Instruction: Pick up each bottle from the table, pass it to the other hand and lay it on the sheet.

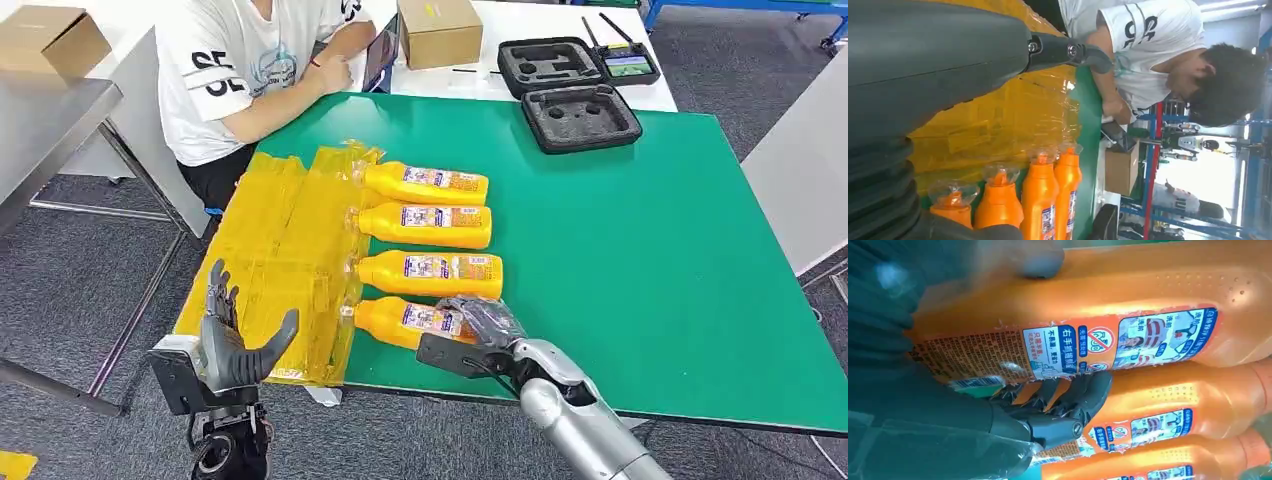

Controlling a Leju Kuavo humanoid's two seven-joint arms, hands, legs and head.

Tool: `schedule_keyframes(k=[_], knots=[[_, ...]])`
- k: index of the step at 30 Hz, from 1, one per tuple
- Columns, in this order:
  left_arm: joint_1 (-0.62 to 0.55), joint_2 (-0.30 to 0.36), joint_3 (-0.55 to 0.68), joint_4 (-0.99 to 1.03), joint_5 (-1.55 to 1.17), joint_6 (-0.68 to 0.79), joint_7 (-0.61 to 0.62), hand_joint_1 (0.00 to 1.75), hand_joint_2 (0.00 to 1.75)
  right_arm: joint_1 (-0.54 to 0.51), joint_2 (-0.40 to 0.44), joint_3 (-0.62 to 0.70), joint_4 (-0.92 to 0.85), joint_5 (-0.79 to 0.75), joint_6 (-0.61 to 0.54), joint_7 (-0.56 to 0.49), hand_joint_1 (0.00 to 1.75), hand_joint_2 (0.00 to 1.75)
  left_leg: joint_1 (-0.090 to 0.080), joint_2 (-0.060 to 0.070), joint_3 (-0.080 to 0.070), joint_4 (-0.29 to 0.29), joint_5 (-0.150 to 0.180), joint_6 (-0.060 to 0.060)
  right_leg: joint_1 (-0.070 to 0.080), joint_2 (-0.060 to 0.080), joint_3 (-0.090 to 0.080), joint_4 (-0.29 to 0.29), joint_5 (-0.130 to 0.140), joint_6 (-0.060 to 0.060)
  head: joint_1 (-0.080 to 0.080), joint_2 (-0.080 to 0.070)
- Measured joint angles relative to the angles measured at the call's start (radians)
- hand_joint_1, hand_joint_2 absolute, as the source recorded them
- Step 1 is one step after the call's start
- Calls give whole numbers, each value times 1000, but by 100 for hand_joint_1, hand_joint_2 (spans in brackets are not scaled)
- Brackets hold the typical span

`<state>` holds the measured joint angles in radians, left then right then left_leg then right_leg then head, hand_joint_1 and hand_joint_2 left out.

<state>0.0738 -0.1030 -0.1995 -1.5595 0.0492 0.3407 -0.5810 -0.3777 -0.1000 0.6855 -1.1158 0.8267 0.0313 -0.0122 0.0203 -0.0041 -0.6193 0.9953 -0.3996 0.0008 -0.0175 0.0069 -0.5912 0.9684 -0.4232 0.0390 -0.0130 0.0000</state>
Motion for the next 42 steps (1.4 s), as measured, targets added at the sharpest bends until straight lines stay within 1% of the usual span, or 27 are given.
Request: schedule_keyframes(k=[7,11,13,16,20,24,26,34,36,39,42], knots=[[3,1,0,0,3,-1,0,0,175,-9,-7,11,4,-17,24,-14,175,175,0,0,2,0,0,0,0,0,1,0,0,0,0,0],[5,3,0,0,7,-1,-1,0,175,-7,-11,10,3,-118,19,-112,175,175,0,0,2,0,0,0,0,0,2,0,0,0,0,0],[9,3,0,0,11,-1,-4,0,175,4,-11,-1,1,-200,-6,-183,175,175,0,0,1,0,0,0,0,0,2,0,0,0,0,0],[17,4,0,-3,13,2,-11,0,175,32,2,-25,-29,-279,-54,-253,175,175,0,0,-2,0,0,0,0,0,0,0,0,0,0,0],[30,4,0,-13,14,3,-21,0,175,39,22,-66,-67,-319,-128,-283,175,175,0,0,-2,0,0,0,0,0,-1,0,0,0,0,0],[41,4,0,-32,14,-2,-29,0,175,69,52,-111,-108,-344,-237,-345,175,175,0,0,-3,0,0,0,0,0,-2,0,0,0,0,0],[44,4,0,-42,14,-2,-30,0,175,78,67,-124,-121,-348,-259,-355,175,175,0,0,-3,0,0,0,0,0,-2,0,0,0,0,0],[66,3,1,-85,45,1,-55,0,175,87,100,-148,-133,-361,-285,-362,175,175,0,0,-3,0,0,0,0,0,-2,0,0,0,0,0],[77,3,1,-105,75,-28,-48,0,175,85,109,-151,-124,-376,-298,-383,175,175,0,0,-3,0,0,0,0,0,-2,0,0,0,0,0],[83,4,-9,-118,140,-101,-19,0,175,80,127,-155,-96,-417,-311,-448,175,175,0,0,-3,0,0,0,0,0,-2,0,0,0,0,0],[72,7,-41,-114,209,-238,32,0,175,81,163,-155,-43,-455,-308,-557,175,175,0,0,-3,0,0,0,0,0,-3,0,0,0,0,0]])
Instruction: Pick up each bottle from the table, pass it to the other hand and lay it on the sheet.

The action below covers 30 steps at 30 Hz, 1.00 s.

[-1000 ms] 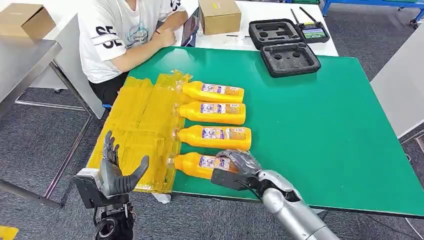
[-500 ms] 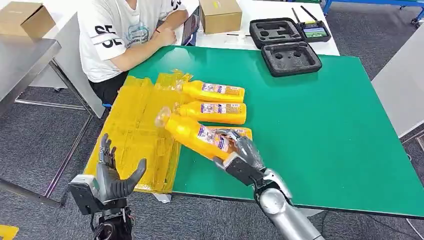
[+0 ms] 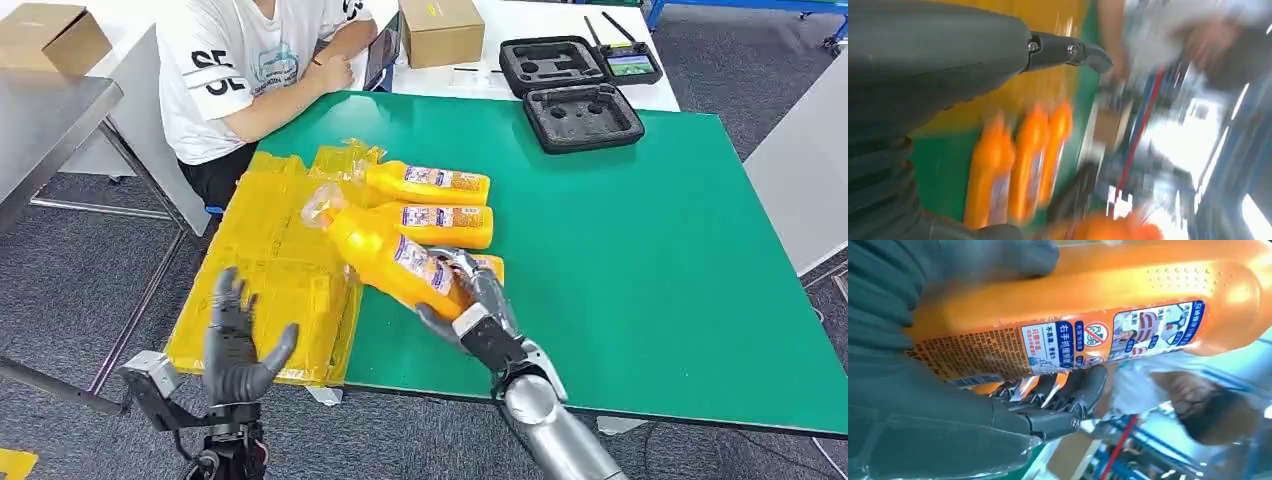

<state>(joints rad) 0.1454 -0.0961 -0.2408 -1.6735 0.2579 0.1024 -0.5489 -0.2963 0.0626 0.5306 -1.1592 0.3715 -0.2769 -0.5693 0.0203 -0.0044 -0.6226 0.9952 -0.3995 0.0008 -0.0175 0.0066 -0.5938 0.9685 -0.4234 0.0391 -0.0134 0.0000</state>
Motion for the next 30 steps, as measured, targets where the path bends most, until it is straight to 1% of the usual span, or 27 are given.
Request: schedule_keyframes(k=[1,3,5,8,13,18,30], knots=[[-13,0,-16,12,21,-51,19,0,175,3,23,3,27,-6,3,-35,175,175,0,0,0,0,0,0,0,0,0,0,0,0,0,0],[-26,0,-29,26,33,-81,30,0,175,6,38,6,45,-10,4,-60,175,175,0,0,0,0,0,0,0,0,0,0,0,0,0,0],[-49,0,-54,53,53,-120,41,0,175,19,71,17,73,-13,5,-87,175,175,0,0,0,0,0,0,0,0,0,0,0,0,0,0],[-71,0,-74,82,80,-156,59,0,175,33,102,27,98,-11,7,-94,175,175,0,0,0,0,0,0,0,0,0,0,0,0,0,0],[-104,0,-99,135,135,-226,93,0,175,52,130,49,110,6,35,-100,175,175,0,0,0,0,0,0,0,0,0,0,0,0,0,0],[-135,0,-108,187,169,-248,93,0,175,56,150,78,129,18,61,-98,175,175,0,0,0,0,0,0,0,0,0,0,0,0,0,0],[-137,0,-98,224,196,-248,88,0,175,49,155,97,185,62,104,-82,175,175,0,0,0,0,0,0,0,0,-1,0,0,0,0,0]])
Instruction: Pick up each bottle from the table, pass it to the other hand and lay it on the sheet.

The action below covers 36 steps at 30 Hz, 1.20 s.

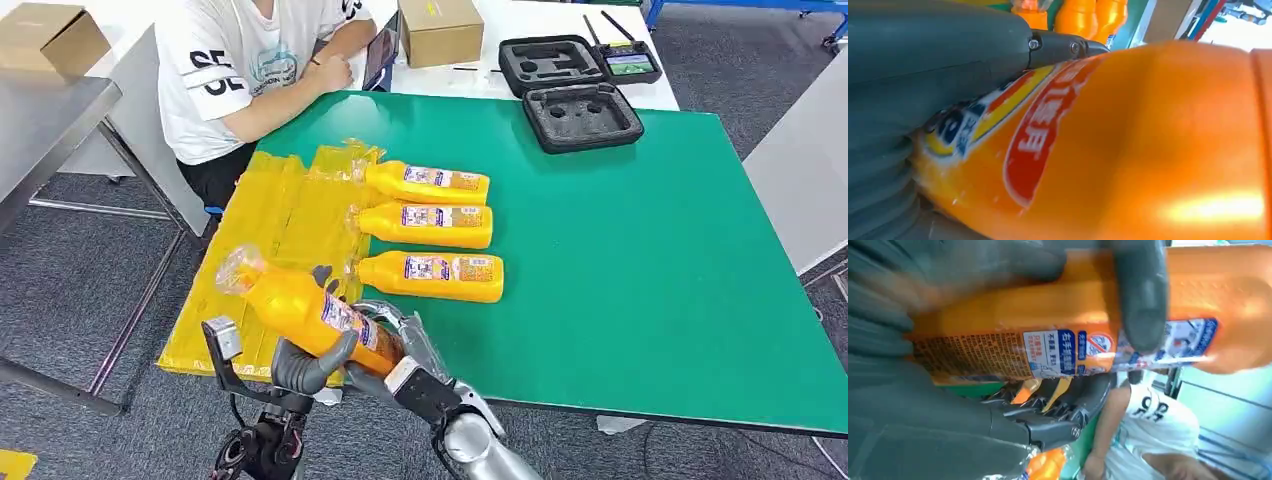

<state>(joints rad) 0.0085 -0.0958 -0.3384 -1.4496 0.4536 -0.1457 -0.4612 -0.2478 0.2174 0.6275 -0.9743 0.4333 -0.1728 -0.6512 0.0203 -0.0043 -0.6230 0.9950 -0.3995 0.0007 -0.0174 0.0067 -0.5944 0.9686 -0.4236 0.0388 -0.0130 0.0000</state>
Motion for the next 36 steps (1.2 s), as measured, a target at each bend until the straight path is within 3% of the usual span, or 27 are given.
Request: schedule_keyframes(k=[17,18,19,31,33,34,36], knots=[[7,6,37,3,37,-24,-16,0,175,-22,0,6,58,35,26,24,175,175,0,0,0,0,0,0,0,0,0,0,0,0,0,0],[7,6,38,3,37,-25,-16,159,175,-22,0,6,59,36,27,24,175,175,0,0,0,0,0,0,0,0,0,0,0,0,0,0],[7,6,39,3,37,-26,-16,175,175,-23,0,6,61,36,27,24,175,175,0,0,0,0,0,0,0,0,0,0,0,0,0,0],[-13,21,-3,3,-195,-17,-21,175,175,-25,0,-10,62,29,22,21,175,175,0,0,0,0,0,0,0,0,0,0,0,0,0,0],[-28,24,-14,6,-209,-8,-21,175,175,-27,0,-11,62,21,11,13,0,175,0,0,0,0,0,0,0,0,0,0,0,0,0,0],[-35,25,-19,8,-211,-6,-22,175,175,-28,0,-11,62,19,2,9,0,0,0,0,0,0,0,0,0,0,0,0,0,0,0,0],[-49,26,-29,11,-212,1,-29,175,175,-33,0,-10,61,21,-13,6,0,0,0,0,0,0,0,0,0,0,0,0,0,0,0,0]])
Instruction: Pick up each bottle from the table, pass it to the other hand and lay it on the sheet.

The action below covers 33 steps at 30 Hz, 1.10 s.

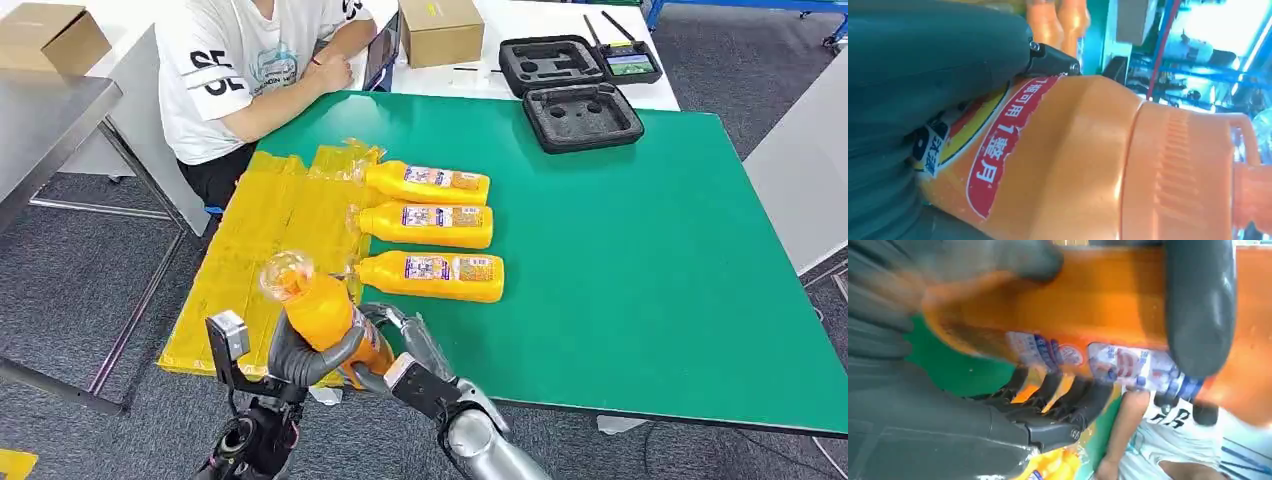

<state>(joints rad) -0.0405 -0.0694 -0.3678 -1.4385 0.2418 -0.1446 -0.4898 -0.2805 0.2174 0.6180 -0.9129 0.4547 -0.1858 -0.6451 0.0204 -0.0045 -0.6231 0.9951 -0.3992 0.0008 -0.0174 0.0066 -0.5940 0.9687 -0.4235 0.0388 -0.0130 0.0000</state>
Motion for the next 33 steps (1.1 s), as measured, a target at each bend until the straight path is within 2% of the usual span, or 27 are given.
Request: schedule_keyframes(k=[3,8,15,21,28,33], knots=[[-8,1,-12,0,2,19,-23,175,175,-4,12,6,-11,21,-56,8,0,0,0,0,0,0,0,0,0,0,0,0,0,0,-1,0],[-11,1,-12,-21,-18,72,-35,175,175,-5,21,8,-34,6,-83,18,0,0,0,0,0,0,0,0,0,0,0,0,0,0,0,0],[-10,3,12,-61,-198,286,-88,175,175,20,20,7,-118,-67,-91,1,0,0,0,0,0,0,0,0,0,0,-1,0,0,0,0,0],[-20,21,75,-82,-396,494,-94,175,175,76,-2,3,-260,-194,-26,-16,0,0,0,0,0,0,0,0,0,0,-1,0,0,0,0,0],[-73,60,146,-74,-603,642,-49,175,175,108,-15,-2,-364,-281,-21,-48,0,0,0,0,0,0,0,0,0,0,-1,0,0,0,0,0],[-127,114,153,-27,-862,653,69,175,175,107,-15,-1,-383,-325,-38,-51,0,0,0,0,0,0,0,0,0,0,-1,0,0,0,0,0]])
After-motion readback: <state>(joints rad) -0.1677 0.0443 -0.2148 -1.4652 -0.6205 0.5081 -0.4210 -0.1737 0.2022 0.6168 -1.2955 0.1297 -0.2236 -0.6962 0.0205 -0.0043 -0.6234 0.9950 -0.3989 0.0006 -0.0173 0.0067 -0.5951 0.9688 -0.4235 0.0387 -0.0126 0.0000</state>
